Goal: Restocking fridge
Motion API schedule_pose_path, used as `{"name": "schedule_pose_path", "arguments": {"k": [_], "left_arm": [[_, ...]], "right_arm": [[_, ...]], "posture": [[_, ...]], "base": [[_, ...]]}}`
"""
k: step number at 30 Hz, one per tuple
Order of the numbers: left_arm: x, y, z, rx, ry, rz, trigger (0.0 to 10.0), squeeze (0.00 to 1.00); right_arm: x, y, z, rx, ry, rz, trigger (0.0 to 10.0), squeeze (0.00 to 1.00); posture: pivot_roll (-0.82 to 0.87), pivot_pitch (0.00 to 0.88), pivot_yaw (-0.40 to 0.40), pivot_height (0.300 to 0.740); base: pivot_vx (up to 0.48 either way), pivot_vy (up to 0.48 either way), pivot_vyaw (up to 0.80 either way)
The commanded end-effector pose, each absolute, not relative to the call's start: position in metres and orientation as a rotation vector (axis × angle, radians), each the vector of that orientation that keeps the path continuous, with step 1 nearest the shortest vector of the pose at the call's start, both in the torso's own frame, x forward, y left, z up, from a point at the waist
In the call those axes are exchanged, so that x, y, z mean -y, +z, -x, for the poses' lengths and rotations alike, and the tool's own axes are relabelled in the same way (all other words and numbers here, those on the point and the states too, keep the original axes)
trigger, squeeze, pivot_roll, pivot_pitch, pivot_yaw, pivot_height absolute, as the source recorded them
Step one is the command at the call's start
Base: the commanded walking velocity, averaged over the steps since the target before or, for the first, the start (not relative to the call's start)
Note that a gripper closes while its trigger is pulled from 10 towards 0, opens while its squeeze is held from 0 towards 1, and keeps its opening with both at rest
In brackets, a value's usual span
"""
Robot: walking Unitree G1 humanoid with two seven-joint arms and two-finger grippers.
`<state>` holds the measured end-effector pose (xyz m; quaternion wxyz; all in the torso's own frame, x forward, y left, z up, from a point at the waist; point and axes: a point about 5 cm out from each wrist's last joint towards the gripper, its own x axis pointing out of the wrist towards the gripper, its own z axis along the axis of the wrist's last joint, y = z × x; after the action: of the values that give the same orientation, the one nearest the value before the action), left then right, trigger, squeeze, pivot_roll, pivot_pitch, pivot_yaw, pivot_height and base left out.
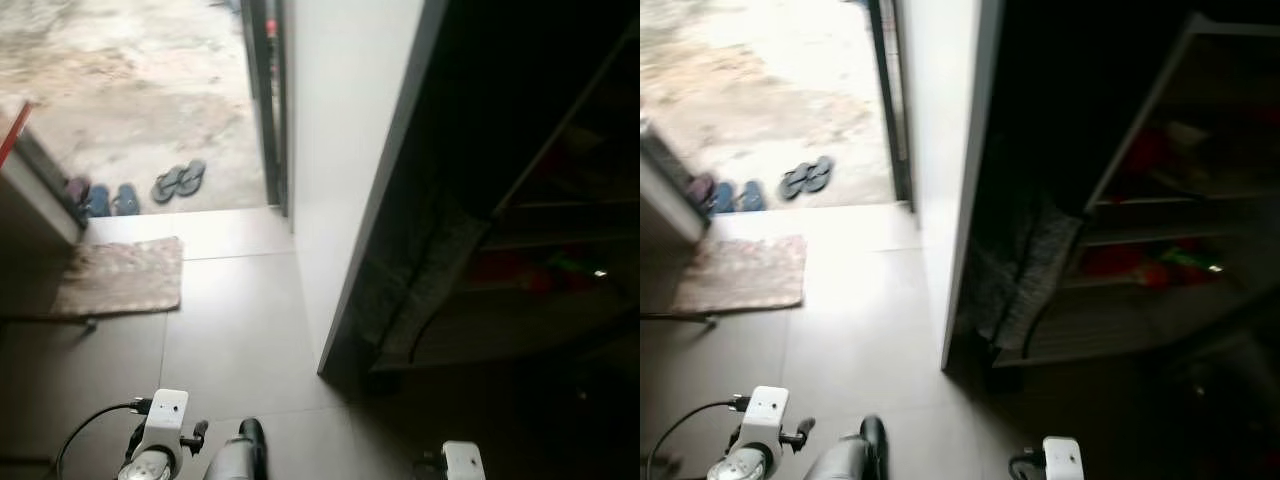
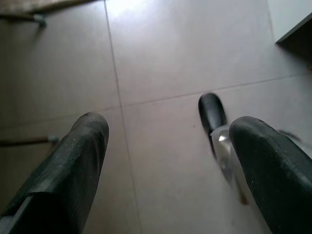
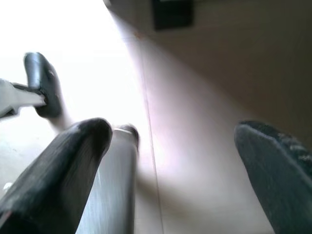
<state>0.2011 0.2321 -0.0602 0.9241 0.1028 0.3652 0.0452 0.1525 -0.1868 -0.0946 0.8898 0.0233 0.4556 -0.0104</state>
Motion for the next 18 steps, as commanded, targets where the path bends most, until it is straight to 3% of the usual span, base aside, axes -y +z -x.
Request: {"name": "schedule_pose_path", "arguments": {"k": [1, 12, 18], "left_arm": [[-0.2333, -0.0769, -0.1719, -0.868, 0.104, -0.198, 10.0, 0.0], [-0.2311, -0.0756, -0.1759, -0.858, 0.107, -0.181, 10.0, 0.0], [-0.2311, -0.0757, -0.1759, -0.86, 0.109, -0.181, 10.0, 0.0]], "right_arm": [[0.1859, -0.0975, -0.1451, -0.965, -0.026, -0.052, 10.0, 0.0], [0.187, -0.0975, -0.1459, -0.972, -0.04, -0.052, 10.0, 0.0], [0.1877, -0.0976, -0.1457, -0.973, -0.06, -0.069, 10.0, 0.0]], "posture": [[0.01, 0.183, -0.058, 0.74], [0.01, 0.179, -0.056, 0.74], [0.01, 0.176, -0.059, 0.74]], "base": [[0.0, 0.0, 0.0], [0.0, 0.0, 0.0], [0.0, 0.303, 0.0]]}}
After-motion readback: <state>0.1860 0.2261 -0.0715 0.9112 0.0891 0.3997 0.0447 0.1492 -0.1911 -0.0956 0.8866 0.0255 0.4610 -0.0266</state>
